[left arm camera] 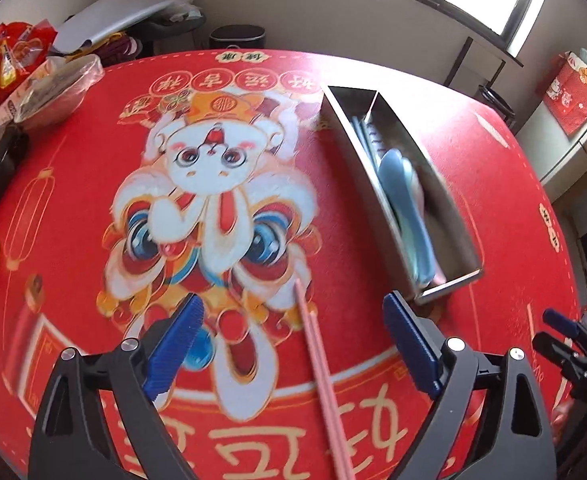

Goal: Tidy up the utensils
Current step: 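Move the open left tool over a pink chopstick and close on it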

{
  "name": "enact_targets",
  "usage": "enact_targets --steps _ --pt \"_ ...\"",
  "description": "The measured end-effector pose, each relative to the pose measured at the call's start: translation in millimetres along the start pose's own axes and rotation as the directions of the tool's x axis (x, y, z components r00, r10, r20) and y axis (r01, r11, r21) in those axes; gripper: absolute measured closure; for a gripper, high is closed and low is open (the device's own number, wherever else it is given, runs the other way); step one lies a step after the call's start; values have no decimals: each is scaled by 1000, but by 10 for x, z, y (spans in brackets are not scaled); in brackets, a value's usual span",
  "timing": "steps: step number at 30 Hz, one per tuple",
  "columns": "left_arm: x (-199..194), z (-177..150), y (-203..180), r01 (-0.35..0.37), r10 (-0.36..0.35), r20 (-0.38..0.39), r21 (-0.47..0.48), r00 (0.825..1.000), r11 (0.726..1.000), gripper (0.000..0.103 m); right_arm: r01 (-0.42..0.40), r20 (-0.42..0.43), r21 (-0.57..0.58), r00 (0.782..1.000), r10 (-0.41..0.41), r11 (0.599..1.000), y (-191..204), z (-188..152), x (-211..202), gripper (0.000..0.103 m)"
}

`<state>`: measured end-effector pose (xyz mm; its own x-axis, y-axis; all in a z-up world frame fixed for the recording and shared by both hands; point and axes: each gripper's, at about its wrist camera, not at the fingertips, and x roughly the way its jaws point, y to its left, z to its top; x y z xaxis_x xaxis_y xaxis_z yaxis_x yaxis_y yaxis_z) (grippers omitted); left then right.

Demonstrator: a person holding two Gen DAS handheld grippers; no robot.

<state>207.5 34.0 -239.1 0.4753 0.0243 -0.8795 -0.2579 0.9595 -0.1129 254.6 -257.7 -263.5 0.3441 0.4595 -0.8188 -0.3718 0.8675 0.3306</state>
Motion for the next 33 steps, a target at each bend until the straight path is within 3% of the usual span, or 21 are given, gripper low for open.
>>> enact_targets --steps 6,10,25,33 --pt "111 -541 147 -55 56 -84 22 995 998 13 9 -27 -25 1000 -10 1000 158 -67 101 15" --pt "204 -732 125 -50 51 -117 14 992 999 13 5 -33 -40 999 -6 999 244 -80 117 15" --pt "315 -842 -48 -74 86 -121 96 989 993 13 12 -39 -3 999 -12 1000 154 -122 81 15" --pt "289 -861 -74 -121 134 -106 120 985 985 12 3 -52 -6 999 -3 1000 172 -134 111 15"
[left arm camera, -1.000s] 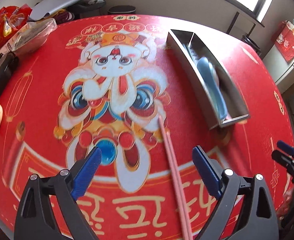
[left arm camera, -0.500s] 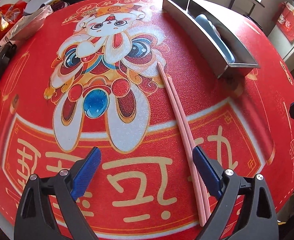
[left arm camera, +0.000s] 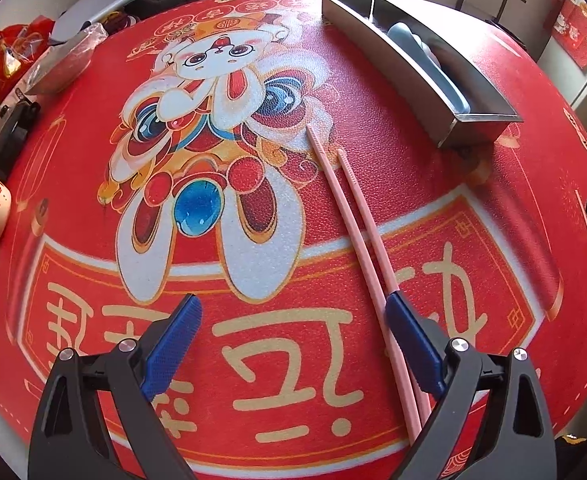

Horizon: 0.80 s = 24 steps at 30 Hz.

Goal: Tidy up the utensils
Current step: 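Move the open left tool over a pink chopstick and close on it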

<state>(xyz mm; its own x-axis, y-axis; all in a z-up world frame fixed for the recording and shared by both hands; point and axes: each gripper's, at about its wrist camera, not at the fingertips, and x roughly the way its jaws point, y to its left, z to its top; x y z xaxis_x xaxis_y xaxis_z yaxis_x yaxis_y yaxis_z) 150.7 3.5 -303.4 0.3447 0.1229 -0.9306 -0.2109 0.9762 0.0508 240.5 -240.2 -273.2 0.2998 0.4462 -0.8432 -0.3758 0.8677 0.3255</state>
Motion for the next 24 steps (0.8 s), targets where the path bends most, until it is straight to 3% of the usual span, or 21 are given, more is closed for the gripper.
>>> enact_targets --steps 6,10,14,18,24 --pt "-25 -12 27 -46 46 -5 -2 999 999 12 -3 -2 4 1000 3 1000 -9 11 1 15" --pt "-48 -63 85 -35 35 -19 -13 999 999 15 -8 -6 11 1000 9 1000 -30 8 3 15" --pt "-96 -101 69 16 -16 -21 -15 1000 1000 35 -11 -9 20 1000 12 1000 -50 16 14 15" --pt "-93 -87 -81 41 -40 -21 48 999 998 53 -19 -10 9 1000 19 1000 -22 24 26 15" --pt "-78 -75 -179 67 -66 -15 90 998 994 63 -22 -21 -8 1000 22 1000 40 -12 46 15"
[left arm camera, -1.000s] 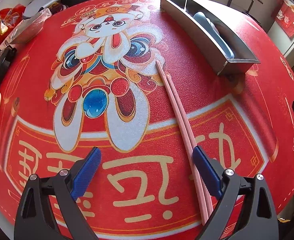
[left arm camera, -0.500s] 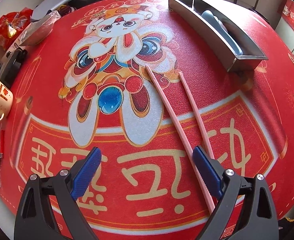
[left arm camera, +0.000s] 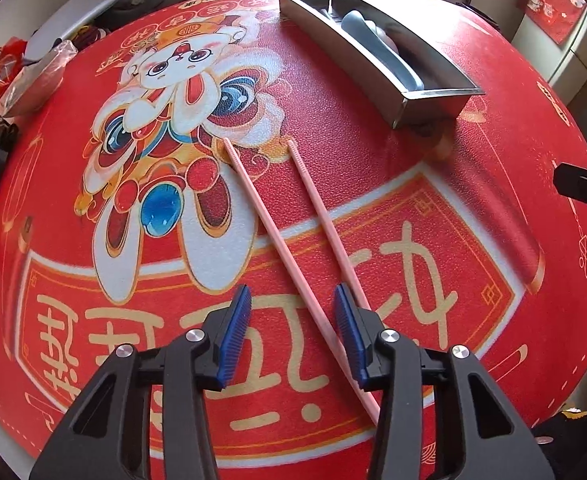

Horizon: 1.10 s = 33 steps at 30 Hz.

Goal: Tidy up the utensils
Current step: 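Move the open left tool over a pink chopstick and close on it, then close the right tool on the other pink chopstick while the left tool holds its own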

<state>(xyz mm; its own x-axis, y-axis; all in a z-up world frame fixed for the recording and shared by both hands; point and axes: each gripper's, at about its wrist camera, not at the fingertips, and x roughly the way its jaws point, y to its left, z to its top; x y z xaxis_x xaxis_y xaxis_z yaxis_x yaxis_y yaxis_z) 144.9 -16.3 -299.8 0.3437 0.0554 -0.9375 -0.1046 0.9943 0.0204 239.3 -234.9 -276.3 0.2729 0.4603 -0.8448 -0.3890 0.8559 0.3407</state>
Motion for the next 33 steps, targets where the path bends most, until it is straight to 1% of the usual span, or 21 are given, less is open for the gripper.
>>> enact_targets --steps 1,3,4,5,8,11,14,18,19,21,23,25,26,28,32,33 --pt "-3 -2 -6 8 -8 1 3 1000 1000 67 1 -2 1 1000 -1 1000 2 -3 4 15" --pt "-13 -15 -11 12 -12 2 13 1000 1000 79 2 -5 1 1000 -2 1000 11 -15 8 15" --pt "-18 -23 -4 15 -15 2 14 1000 1000 82 1 -7 -1 1000 -1 1000 22 -18 15 15" --pt "-25 -34 7 15 -15 0 12 1000 1000 89 -2 -13 -4 1000 2 1000 36 -26 25 15" --pt "-47 -86 104 22 -22 -1 -24 1000 999 96 -7 -33 -17 999 6 1000 104 -53 70 15" --pt "-74 -157 283 21 -21 5 -84 1000 996 97 -9 -46 -49 999 7 999 227 -80 113 15" --pt "-115 -255 511 31 -28 17 -159 999 987 97 -3 -60 -106 998 -4 994 408 -109 171 15" --pt "-228 -378 750 46 -35 53 -225 998 973 97 -38 -86 -191 996 22 981 731 -173 262 15" --pt "-255 -404 795 53 -39 61 -234 997 971 97 -44 -92 -216 995 25 975 823 -188 287 19" --pt "-306 -467 870 63 -45 77 -248 996 967 97 -56 -112 -264 993 27 963 1001 -217 349 31" --pt "-329 -508 950 75 -54 89 -261 995 963 97 -62 -130 -300 991 24 952 1164 -246 418 34" --pt "-368 -570 1012 90 -65 102 -269 993 959 97 -63 -149 -332 989 13 941 1313 -276 501 46" --pt "-382 -590 1042 94 -68 106 -271 992 958 97 -61 -158 -345 987 6 937 1379 -294 545 47" --pt "-402 -636 1096 108 -79 114 -273 990 956 97 -61 -173 -360 985 -3 931 1487 -331 625 55" --pt "-413 -672 1197 116 -85 123 -269 989 956 97 -37 -185 -391 982 -39 920 1648 -391 736 62" --pt "-416 -677 1219 116 -85 125 -267 988 957 97 -30 -186 -397 981 -48 917 1669 -401 753 66"
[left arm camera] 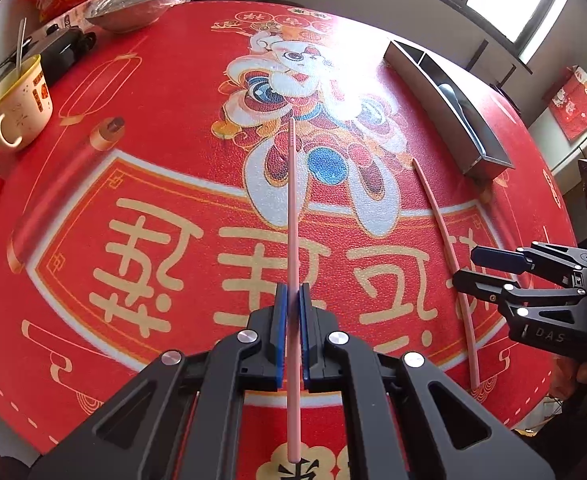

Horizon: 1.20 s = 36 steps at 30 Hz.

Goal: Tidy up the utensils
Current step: 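Close the right tool on the other pink chopstick while the left tool holds its own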

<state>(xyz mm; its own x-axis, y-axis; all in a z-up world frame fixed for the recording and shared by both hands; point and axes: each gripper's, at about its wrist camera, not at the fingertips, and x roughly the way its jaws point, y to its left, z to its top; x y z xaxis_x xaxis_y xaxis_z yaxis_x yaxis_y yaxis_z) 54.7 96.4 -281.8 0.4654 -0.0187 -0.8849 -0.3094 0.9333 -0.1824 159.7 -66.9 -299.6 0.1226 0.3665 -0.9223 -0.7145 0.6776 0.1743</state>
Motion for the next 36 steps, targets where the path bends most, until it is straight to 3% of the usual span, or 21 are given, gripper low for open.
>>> enact_targets --steps 6,12,22,36 --pt "2 32 64 7 -7 5 13 1000 1000 97 54 -8 -16 998 -55 998 70 18 46 75" --pt "19 68 20 15 -15 6 35 1000 999 97 74 -6 12 997 -74 997 -13 -22 24 93" --pt "25 104 -103 18 -19 15 37 1000 999 97 49 15 101 999 -51 994 -344 -175 -107 97" --pt "44 175 -383 19 -20 26 60 999 998 97 -34 107 114 994 22 993 -557 -230 -397 97"
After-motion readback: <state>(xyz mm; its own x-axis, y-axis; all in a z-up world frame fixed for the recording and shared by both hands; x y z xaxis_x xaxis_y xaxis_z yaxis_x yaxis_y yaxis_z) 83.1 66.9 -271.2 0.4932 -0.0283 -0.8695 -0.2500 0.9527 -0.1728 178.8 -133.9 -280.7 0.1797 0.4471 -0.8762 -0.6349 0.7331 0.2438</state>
